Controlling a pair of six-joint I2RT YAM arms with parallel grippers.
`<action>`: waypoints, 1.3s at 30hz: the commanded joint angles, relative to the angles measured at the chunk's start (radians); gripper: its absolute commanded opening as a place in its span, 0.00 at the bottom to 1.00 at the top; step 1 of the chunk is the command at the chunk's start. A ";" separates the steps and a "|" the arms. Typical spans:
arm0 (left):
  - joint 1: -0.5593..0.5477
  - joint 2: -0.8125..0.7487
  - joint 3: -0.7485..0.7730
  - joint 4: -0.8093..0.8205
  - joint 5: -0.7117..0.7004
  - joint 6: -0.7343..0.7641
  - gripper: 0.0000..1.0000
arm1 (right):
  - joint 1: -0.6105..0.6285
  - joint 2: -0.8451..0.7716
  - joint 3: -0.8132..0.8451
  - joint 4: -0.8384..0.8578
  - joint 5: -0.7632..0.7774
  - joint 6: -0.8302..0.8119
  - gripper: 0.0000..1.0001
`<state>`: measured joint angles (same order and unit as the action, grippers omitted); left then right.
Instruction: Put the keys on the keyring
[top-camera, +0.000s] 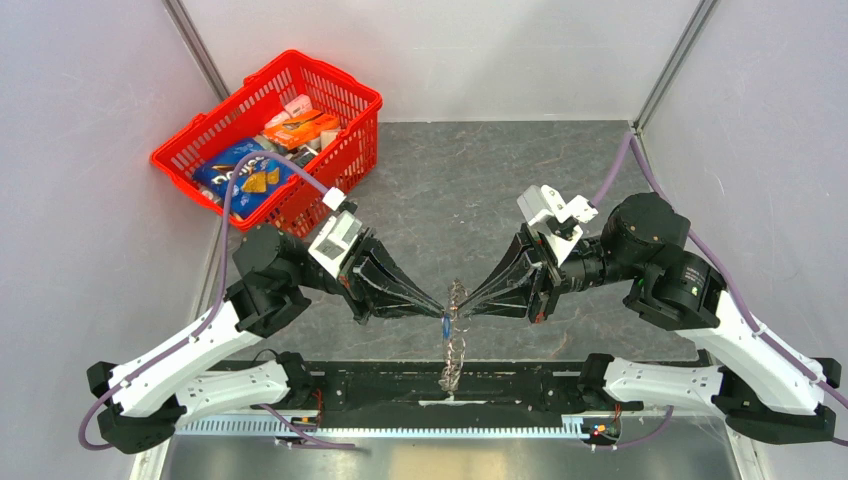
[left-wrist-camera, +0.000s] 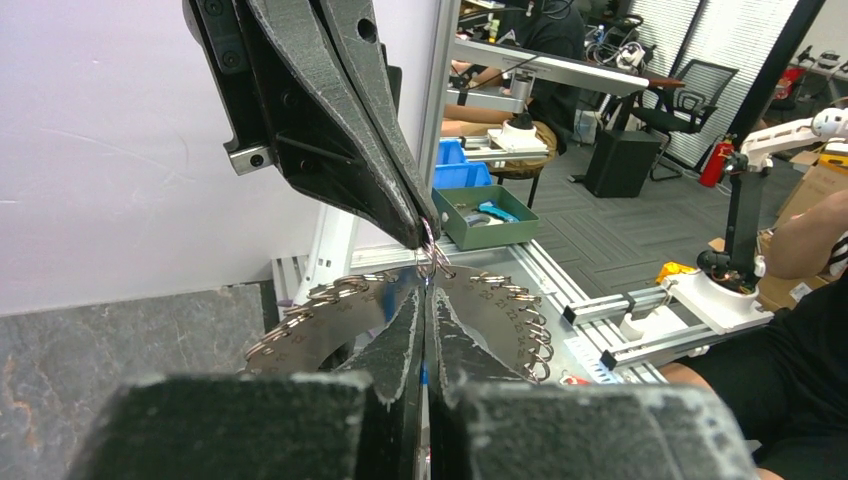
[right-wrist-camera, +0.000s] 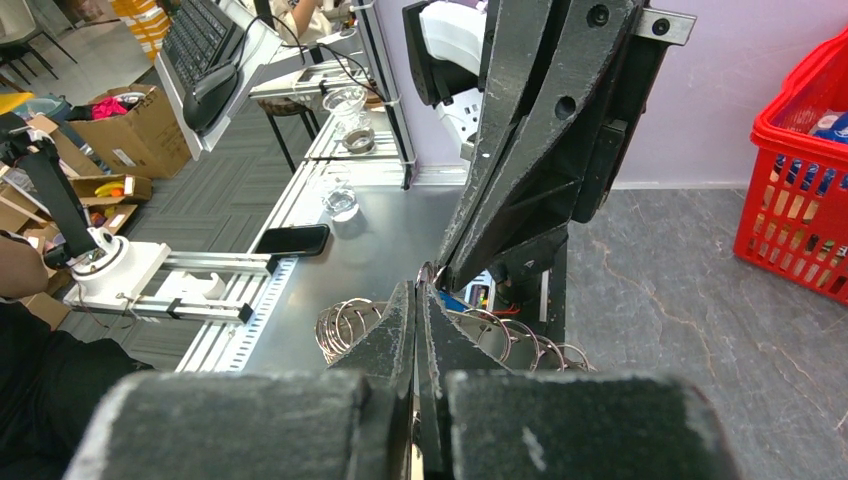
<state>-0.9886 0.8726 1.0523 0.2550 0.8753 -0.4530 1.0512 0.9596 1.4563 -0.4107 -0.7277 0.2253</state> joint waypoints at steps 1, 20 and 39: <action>0.001 0.007 0.012 0.035 0.012 -0.025 0.02 | 0.003 -0.012 -0.016 0.114 -0.007 0.028 0.00; 0.001 -0.020 -0.024 0.106 0.011 -0.035 0.02 | 0.003 -0.086 -0.265 0.677 0.068 0.281 0.00; 0.001 -0.037 -0.023 0.110 -0.017 -0.045 0.02 | 0.003 0.034 -0.355 1.068 0.051 0.511 0.00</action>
<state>-0.9886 0.8364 1.0325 0.3580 0.8658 -0.4671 1.0519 0.9787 1.0985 0.5034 -0.7055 0.6884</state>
